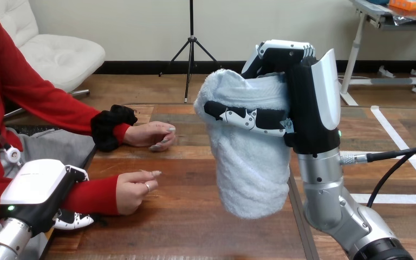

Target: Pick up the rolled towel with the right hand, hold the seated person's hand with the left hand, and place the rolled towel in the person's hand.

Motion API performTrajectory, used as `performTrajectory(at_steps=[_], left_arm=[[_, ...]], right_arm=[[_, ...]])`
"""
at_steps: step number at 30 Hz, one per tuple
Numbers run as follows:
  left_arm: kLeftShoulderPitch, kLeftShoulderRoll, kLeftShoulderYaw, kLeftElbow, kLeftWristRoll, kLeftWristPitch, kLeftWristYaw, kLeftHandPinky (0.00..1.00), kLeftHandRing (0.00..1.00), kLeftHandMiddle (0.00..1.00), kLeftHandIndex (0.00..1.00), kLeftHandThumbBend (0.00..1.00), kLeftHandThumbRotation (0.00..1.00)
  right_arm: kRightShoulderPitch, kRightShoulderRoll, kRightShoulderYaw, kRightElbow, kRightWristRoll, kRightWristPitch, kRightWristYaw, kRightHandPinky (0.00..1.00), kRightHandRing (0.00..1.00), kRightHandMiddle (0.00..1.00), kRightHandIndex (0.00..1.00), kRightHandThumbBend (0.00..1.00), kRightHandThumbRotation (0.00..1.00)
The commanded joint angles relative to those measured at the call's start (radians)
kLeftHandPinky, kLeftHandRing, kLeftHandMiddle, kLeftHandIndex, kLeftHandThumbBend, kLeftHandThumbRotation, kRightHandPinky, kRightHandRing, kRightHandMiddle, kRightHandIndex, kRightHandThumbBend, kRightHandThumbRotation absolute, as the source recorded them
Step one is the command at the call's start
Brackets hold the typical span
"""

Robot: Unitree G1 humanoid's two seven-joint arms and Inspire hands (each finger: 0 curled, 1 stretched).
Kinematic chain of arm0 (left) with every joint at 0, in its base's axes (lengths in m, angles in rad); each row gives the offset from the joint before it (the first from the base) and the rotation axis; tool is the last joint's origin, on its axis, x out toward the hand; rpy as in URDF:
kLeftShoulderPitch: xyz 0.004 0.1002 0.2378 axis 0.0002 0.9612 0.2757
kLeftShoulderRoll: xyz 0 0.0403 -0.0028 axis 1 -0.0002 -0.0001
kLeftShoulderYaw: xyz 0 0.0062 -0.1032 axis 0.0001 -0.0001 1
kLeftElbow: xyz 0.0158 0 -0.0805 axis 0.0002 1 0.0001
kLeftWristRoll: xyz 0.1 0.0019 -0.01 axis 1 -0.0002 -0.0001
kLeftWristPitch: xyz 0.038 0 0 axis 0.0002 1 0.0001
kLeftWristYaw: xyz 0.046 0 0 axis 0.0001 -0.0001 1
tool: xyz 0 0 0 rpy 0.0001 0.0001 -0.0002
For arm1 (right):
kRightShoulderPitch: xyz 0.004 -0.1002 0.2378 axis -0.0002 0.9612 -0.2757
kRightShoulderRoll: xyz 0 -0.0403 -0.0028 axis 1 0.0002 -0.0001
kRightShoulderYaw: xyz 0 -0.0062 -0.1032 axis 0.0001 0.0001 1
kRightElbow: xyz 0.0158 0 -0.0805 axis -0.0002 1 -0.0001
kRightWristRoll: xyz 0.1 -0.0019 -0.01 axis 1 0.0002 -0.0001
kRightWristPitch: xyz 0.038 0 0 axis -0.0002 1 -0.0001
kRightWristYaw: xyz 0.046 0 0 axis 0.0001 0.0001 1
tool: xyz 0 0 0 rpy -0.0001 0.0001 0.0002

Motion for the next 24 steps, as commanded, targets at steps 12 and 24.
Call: performTrajectory(at_steps=[12, 24], left_arm=[[0.009, 0.018, 0.016, -0.116, -0.040, -0.044, 0.000, 0.30, 0.32, 0.39, 0.41, 0.75, 0.20], [0.027, 0.025, 0.033, -0.191, -0.051, -0.070, 0.008, 0.32, 0.34, 0.41, 0.45, 0.75, 0.17]], right_arm=[[-0.105, 0.021, -0.019, 0.086, -0.016, 0.000, -0.054, 0.11, 0.14, 0.19, 0.20, 0.84, 0.00], [-0.149, 0.030, -0.007, 0.180, -0.035, -0.006, -0.088, 0.12, 0.16, 0.21, 0.22, 0.83, 0.00]])
